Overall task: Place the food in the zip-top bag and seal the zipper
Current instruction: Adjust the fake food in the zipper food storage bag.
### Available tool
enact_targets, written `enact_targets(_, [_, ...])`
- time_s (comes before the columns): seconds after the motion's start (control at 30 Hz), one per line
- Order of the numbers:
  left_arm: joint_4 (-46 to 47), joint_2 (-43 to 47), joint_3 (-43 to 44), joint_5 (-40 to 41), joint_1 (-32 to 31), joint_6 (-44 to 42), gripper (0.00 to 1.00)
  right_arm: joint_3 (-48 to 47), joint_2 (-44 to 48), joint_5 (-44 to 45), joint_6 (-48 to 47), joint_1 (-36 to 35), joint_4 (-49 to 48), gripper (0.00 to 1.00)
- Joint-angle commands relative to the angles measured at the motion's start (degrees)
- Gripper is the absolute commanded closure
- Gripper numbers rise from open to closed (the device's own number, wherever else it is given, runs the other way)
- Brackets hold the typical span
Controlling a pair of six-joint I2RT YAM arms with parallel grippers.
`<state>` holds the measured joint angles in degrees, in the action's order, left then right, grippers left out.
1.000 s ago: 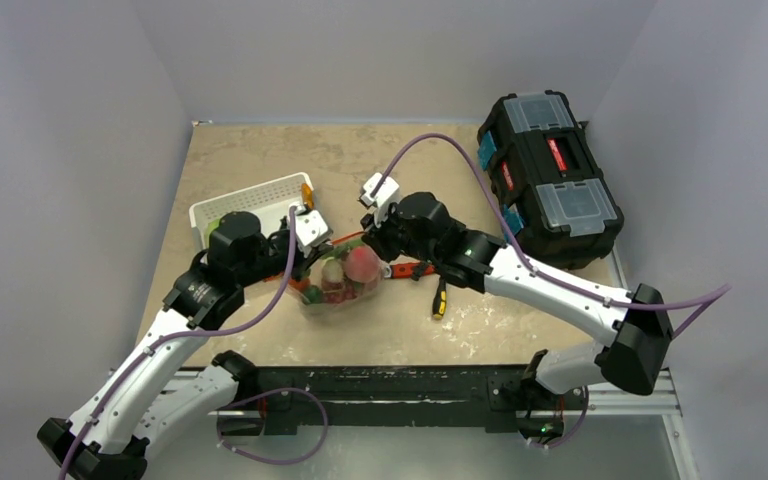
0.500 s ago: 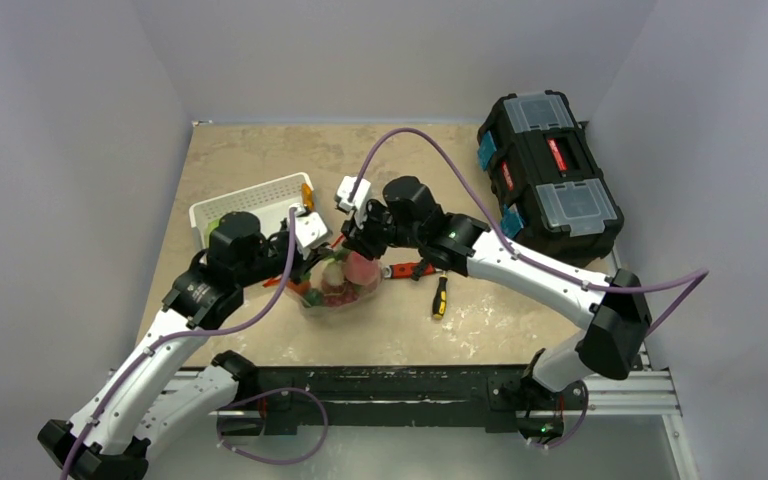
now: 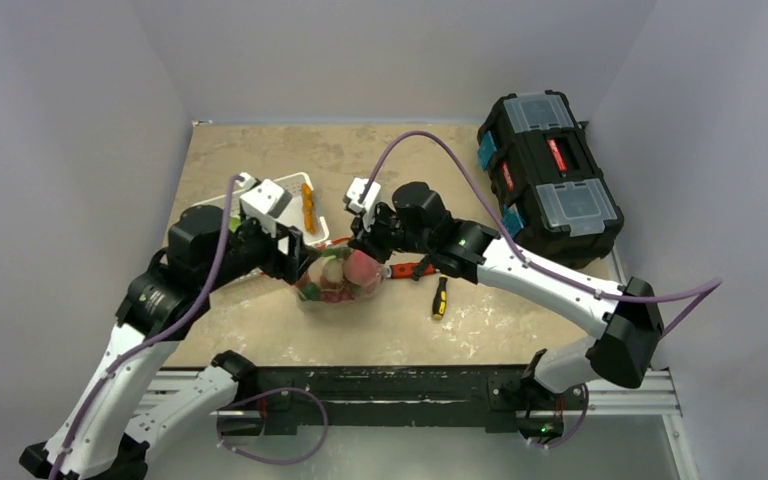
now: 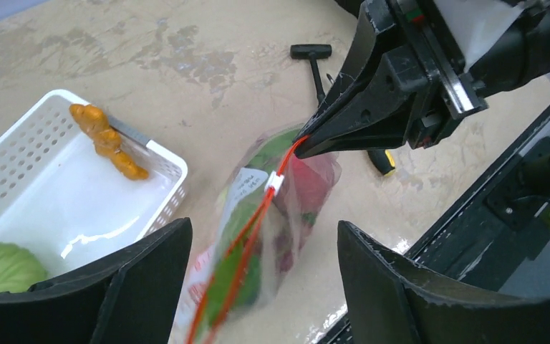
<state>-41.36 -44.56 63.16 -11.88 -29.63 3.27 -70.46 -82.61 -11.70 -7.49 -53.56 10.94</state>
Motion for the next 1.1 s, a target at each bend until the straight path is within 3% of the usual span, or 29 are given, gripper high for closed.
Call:
enact_targets(0.0, [-10.9,1.9,6.5,4.2,0.4,10.5,0.31,-1.3,1.7,1.7,2.7,0.1,-2.3,1.0])
enact_targets(0.07, [-13.7,0.5,7.8,0.7,0.4,11.6,0.38,-1.8,1.5,1.7,2.9,0.2,-2.1,1.0])
enact_targets(0.17, [-17.6,-1.6,8.9,-1.0,0.3,13.3,0.41,-2.2,1.1,1.6,3.3,0.1,-1.8,1.0])
enact_targets(0.33, [-18.7,-1.4,8.5,2.5,0.3,12.7,0.38,-2.4,0.9,0.9,3.7,0.1,-1.6,1.0])
enact_targets(0.5, [-17.1,-2.4,9.7,2.3,0.3,8.1,0.38,-2.4,1.4,0.6,3.6,0.1,-1.5,1.0])
enact_targets(0.73, [-19.7,-8.9,13.7,0.4,0.3,0.0,0.29,-2.2,1.8,-0.1,3.6,0.1,-1.4,1.0])
enact_targets(1.07, [-18.7,-12.8,13.6,-0.6,0.3,-5.0,0.28,-2.0,2.4,-0.5,3.5,0.1,-1.3,1.0])
